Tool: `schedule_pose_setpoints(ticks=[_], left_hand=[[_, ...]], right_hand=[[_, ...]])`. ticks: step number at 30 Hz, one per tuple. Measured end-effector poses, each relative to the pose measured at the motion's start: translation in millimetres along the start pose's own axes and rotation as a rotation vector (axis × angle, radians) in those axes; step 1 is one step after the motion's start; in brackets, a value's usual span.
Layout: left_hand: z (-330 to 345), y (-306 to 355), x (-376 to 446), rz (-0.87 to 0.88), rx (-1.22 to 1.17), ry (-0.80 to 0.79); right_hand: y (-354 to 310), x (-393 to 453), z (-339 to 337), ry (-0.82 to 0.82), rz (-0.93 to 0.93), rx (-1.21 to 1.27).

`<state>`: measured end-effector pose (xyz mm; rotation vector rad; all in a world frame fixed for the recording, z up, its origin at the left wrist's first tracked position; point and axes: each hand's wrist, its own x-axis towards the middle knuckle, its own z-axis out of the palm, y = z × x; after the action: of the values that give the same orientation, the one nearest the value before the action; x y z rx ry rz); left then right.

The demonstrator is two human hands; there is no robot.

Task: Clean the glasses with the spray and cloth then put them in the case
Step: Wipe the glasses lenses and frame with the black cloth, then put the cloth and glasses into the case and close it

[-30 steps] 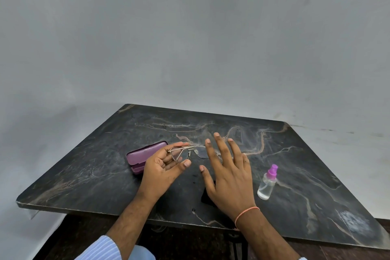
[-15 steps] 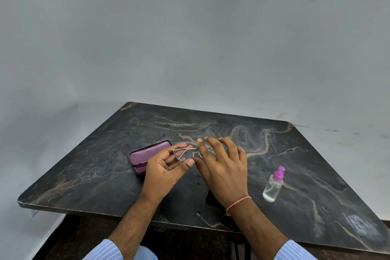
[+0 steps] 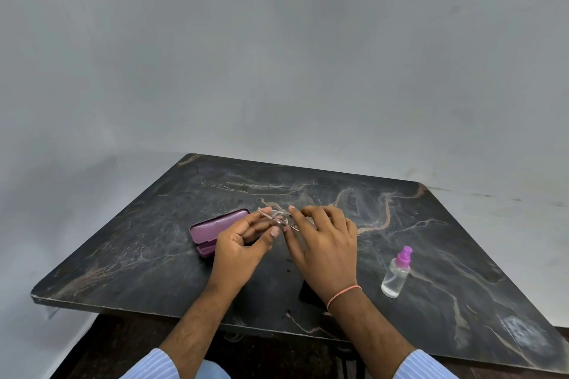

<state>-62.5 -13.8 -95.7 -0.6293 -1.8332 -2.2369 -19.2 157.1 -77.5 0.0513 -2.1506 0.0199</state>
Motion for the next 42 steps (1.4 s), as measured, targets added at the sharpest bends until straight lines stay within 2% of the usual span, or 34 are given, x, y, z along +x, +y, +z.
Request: schedule_pose_setpoints(ticks=[4, 8, 10, 14, 16, 19, 22, 26, 33, 38, 42], left_hand=[[5, 13, 11, -0.053, 0.066, -0.057], [5, 35, 31, 0.038, 0.302, -0.122], [7, 46, 39, 0.026, 0.376, -0.172], [11, 63, 52, 0.038, 0.531, -0.297], [11, 66, 57, 0.026, 0.611, -0.351], [8, 62, 64, -0.021, 0.759, -0.438], [10, 54, 67, -0.044, 0.864, -0.515], [18, 41, 70, -0.034, 0.963, -0.638], [38, 25, 71, -0.068, 1.082, -0.793], [40, 13, 71, -0.077, 1.098, -0.809], [34, 4, 69, -0.109, 1.096, -0.803]], right_hand=[[-6, -5, -6, -0.066, 0.154, 0.138], [-10, -5, -10, -0.106, 0.308, 0.349], [-9, -4, -14, -0.136, 0.376, 0.468], [0, -6, -21, -0.327, 0.437, 0.641], [10, -10, -27, -0.469, 0.401, 0.611], [27, -22, -43, -0.692, 0.299, 0.384], [41, -37, -58, -0.791, 0.214, 0.182], [51, -50, -69, -0.808, 0.189, 0.13], [61, -59, -76, -0.757, 0.252, 0.24], [66, -65, -84, -0.741, 0.275, 0.261], [68, -65, -98, -0.648, 0.424, 0.385]])
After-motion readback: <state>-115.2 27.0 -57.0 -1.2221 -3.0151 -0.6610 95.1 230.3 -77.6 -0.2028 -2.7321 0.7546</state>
